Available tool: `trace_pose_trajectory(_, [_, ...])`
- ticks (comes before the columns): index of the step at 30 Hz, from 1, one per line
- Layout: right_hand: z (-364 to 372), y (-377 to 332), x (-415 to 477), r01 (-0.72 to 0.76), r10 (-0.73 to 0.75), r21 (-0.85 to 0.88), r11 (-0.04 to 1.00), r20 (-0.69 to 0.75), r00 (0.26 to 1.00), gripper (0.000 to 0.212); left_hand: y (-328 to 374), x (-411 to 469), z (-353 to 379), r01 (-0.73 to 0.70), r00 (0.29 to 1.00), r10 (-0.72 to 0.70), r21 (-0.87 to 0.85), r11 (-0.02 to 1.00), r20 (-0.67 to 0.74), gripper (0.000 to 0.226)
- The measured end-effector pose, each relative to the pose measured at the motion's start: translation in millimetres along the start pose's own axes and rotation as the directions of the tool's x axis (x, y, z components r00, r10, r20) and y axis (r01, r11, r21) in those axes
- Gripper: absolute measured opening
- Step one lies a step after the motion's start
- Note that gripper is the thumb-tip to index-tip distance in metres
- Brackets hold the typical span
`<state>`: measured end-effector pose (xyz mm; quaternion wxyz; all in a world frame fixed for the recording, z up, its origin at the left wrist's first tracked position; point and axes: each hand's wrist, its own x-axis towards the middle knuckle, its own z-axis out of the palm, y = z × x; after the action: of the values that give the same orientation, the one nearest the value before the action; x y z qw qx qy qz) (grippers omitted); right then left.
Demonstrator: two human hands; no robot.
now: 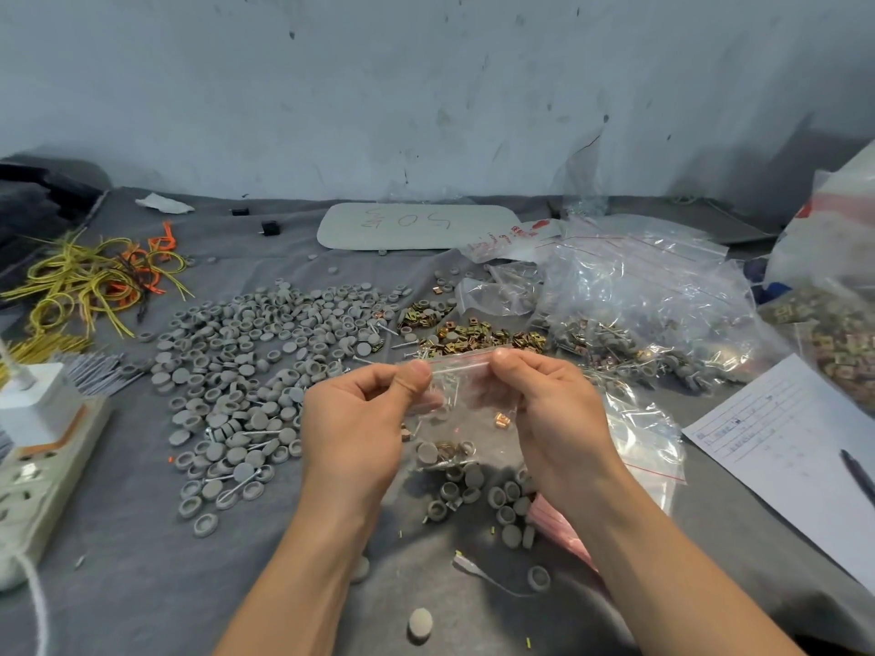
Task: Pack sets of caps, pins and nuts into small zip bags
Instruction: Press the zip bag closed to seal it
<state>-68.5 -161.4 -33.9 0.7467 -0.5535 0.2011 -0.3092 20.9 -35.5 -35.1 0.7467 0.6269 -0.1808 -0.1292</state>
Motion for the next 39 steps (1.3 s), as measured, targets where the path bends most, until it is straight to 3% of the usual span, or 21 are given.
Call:
trace_pose_trajectory(3, [-1.3,1.9,1.4,0.018,-0.017,-0.043,0.999,0.033,0.999,0.024,0.1,0.1,0.6,-0.031,0.999,0.031,0.009,0.999,-0.042,0.020])
trace_pose_trajectory(5, [-10.2,-2.1,3.2,0.075,-0.044,-0.187,0.979,0.166,0.985,0.013,4.6,1.2,-0.6,-0.044,0.998,0.042,-0.038,0.998,-0.044,0.017])
trace_pose_trajectory(7, [-20.4,-2.7,3.3,0.147,0.055,-0.479,0.865,0.381,0.923,0.028,9.2,3.2,-1.4,-0.010,0.999,0.004,-0.125,0.992,-0.043,0.014])
trace_pose_trajectory(8, [-23.6,0.8,2.7,0.167,0.130,-0.596,0.785,0.422,0.897,0.034,10.6,4.1,-1.1,0.028,0.999,-0.036,-0.178,0.984,-0.038,0.012])
trace_pose_trajectory(10, [-23.2,10.3,2.7,0.123,0.190,-0.674,0.728,0.371,0.909,0.027,11.4,5.3,1.1,0.107,0.993,-0.116,-0.261,0.959,-0.018,0.010])
trace_pose_trajectory(12, [-17.7,14.8,1.4,0.056,0.157,-0.593,0.804,0.302,0.940,0.028,9.7,5.9,3.6,0.154,0.988,-0.156,-0.239,0.959,0.010,0.022])
trace_pose_trajectory(15, [-16.1,10.2,4.5,-0.030,0.100,-0.390,0.920,0.161,0.982,0.033,5.8,5.1,4.5,0.237,0.956,-0.221,-0.059,0.970,0.193,0.054])
trace_pose_trajectory(18, [-20.1,7.7,3.9,-0.129,0.150,-0.267,0.955,0.062,0.987,0.029,-2.6,5.7,3.8,0.303,0.905,-0.303,0.047,0.952,0.298,0.033])
trace_pose_trajectory(22, [-31.1,-0.2,3.4,-0.274,0.283,-0.114,0.955,0.065,0.957,0.026,-11.5,6.8,9.1,0.366,0.878,-0.342,-0.009,0.931,0.334,0.033])
trace_pose_trajectory(26, [-45.9,-8.5,-1.2,-0.296,0.318,-0.133,0.946,0.201,0.926,0.004,-17.1,9.1,22.8,0.326,0.913,-0.280,-0.116,0.938,0.298,0.033])
trace_pose_trajectory(32, [-72.6,-18.7,3.5,-0.265,0.298,-0.192,0.945,0.165,0.940,0.015,-26.0,6.9,50.1,0.252,0.909,-0.228,-0.026,0.967,0.348,0.033])
trace_pose_trajectory(35, [-99.1,-32.2,16.0,-0.243,0.254,-0.179,0.953,0.037,0.967,0.015,-27.6,4.7,64.7,0.230,0.874,-0.210,0.008,0.973,0.438,0.053])
trace_pose_trajectory(37, [-118.0,-43.8,29.1,-0.211,0.196,-0.096,0.973,-0.145,0.970,0.012,-24.0,3.8,79.0,0.190,0.840,-0.187,0.047,0.981,0.510,0.056])
trace_pose_trajectory(39, [-138.1,-52.2,44.5,-0.137,0.133,0.019,0.990,-0.387,0.913,0.030,-17.7,3.2,92.8,0.139,0.784,-0.167,0.093,0.986,0.598,0.057])
